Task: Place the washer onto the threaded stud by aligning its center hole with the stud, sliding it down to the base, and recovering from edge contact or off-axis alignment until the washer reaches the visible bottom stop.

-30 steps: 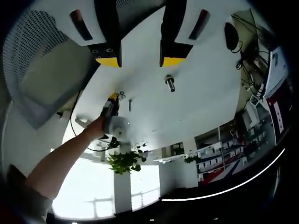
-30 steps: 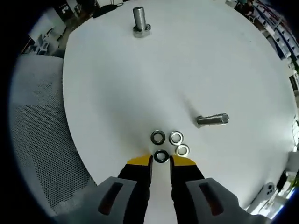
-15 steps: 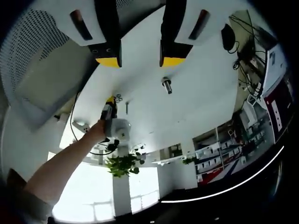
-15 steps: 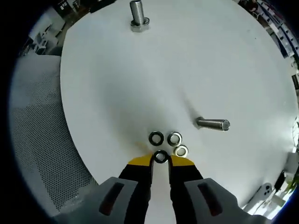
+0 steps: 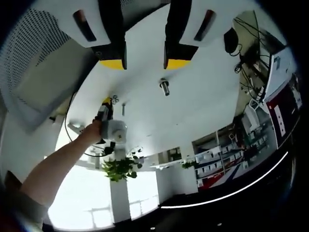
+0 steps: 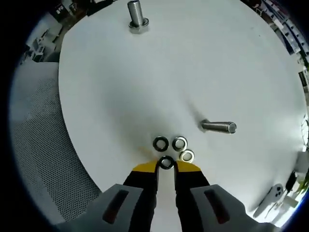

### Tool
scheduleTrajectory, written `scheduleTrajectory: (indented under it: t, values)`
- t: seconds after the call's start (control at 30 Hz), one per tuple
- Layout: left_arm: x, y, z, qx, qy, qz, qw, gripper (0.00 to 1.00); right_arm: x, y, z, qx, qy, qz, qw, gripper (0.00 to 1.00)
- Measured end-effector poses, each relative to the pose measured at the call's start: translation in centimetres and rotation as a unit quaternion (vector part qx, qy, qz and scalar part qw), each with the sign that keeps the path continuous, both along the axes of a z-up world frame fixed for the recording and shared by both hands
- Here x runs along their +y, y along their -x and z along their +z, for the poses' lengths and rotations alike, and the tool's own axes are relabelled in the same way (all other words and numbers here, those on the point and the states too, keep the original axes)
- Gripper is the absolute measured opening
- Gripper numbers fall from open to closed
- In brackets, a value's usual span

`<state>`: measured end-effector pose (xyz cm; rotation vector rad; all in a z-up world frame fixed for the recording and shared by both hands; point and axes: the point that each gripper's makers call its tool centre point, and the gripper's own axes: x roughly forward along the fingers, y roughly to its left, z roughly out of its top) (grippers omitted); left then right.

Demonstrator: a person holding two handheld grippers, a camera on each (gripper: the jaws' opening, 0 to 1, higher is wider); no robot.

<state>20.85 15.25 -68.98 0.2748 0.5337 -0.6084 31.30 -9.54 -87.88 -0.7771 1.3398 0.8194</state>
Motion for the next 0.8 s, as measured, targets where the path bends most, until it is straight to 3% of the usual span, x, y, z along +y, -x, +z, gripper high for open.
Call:
scheduleTrajectory:
  t: [0.2, 0.5, 0.8]
  values:
    - [-0.1, 0.1, -0.2, 0.006, -0.002, -0.003, 1.0, 0.29, -0.1, -0.1, 0.1, -0.018, -0.026, -0.016, 0.9994, 0.14]
    - [-0.6, 0.1, 0.8, -0.005, 0.031, -0.009, 0.9995, 0.3, 0.1, -0.1, 0.0, -0.026, -0.029, -0.018, 0.9991, 0.14]
    - [-0.6, 0.0, 1.1, -0.013, 0.035, -0.008, 0.9993, 0.3, 0.0, -0.1, 0.2, -0.042, -0.062, -0.035, 0.9965, 0.13]
